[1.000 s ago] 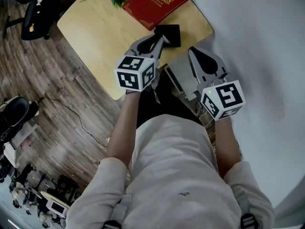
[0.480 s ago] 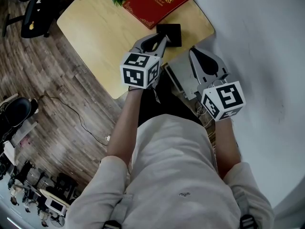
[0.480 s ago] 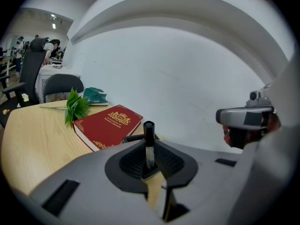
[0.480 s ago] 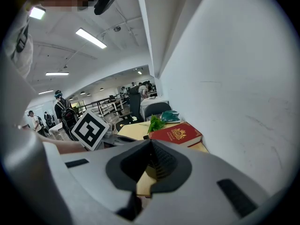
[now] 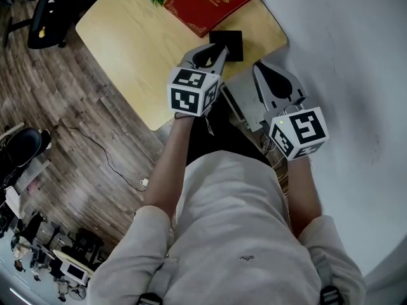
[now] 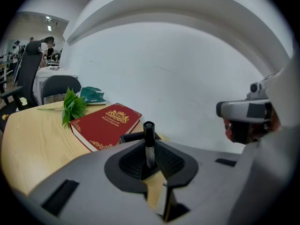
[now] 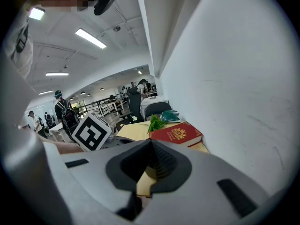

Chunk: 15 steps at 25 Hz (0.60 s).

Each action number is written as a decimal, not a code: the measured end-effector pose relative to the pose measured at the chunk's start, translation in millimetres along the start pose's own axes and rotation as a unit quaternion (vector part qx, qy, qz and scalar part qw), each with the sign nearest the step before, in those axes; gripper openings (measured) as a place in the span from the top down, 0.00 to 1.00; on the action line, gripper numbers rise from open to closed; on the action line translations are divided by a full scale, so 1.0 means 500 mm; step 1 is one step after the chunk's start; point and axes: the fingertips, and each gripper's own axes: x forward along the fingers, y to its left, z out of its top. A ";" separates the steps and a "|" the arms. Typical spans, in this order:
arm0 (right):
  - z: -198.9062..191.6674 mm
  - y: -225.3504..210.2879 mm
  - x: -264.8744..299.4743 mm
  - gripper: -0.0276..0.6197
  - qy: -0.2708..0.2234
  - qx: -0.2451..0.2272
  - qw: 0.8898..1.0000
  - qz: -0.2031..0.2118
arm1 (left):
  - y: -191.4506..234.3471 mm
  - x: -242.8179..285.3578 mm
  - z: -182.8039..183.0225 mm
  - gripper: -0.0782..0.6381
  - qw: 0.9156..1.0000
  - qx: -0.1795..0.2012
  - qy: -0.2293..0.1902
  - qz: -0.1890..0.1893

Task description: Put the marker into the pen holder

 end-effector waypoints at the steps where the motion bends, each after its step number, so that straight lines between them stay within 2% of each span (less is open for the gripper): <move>1: 0.000 -0.001 0.001 0.96 0.000 0.001 1.000 0.000 | -0.001 0.002 -0.001 0.81 1.000 0.002 0.001 0.000; 15: 0.000 -0.009 0.000 0.96 0.001 0.006 1.000 -0.004 | 0.001 0.013 -0.007 0.81 0.999 0.023 0.011 0.018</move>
